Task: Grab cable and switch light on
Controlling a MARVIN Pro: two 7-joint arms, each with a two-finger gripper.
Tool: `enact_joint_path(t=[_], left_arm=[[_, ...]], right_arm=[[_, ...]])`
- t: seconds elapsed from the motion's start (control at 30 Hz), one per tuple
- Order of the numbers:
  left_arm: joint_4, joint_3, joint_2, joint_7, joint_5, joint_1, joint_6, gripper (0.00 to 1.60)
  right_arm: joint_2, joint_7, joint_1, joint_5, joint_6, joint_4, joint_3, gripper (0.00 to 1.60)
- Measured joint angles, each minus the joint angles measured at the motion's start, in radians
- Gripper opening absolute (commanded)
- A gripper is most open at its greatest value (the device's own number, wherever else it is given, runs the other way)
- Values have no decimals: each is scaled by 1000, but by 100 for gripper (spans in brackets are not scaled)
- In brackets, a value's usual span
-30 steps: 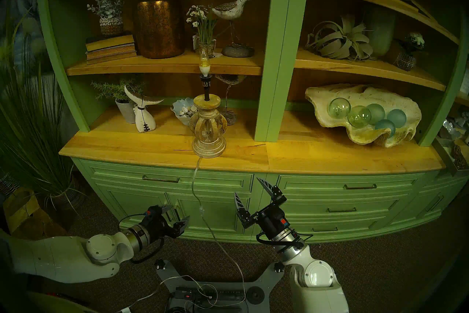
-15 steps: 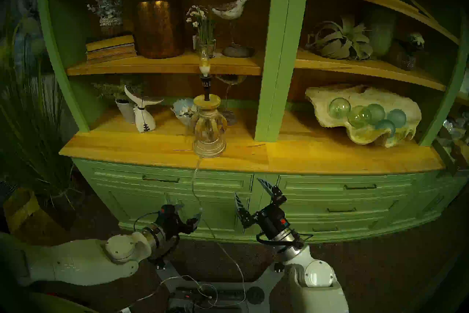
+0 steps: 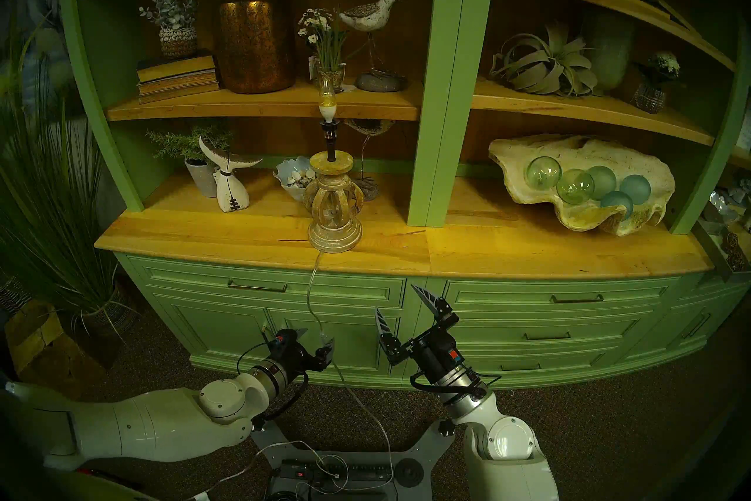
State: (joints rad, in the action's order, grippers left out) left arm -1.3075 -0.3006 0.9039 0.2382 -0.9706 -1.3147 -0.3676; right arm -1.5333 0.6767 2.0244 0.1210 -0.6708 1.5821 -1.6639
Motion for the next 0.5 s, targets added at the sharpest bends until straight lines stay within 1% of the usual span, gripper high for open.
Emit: enact_joint_path(t=[0.1,0.33,0.5], left_arm=[[5,1,16,15,37,3,-25,160],[-19,1,28,52,120,11,-69,160],[-9,1,32,60,137,11,-85,160]], right_arm=[[0,0,0,0,0,0,0,160],[0,0,0,0,0,0,0,160],[0,0,0,0,0,1,0,160]])
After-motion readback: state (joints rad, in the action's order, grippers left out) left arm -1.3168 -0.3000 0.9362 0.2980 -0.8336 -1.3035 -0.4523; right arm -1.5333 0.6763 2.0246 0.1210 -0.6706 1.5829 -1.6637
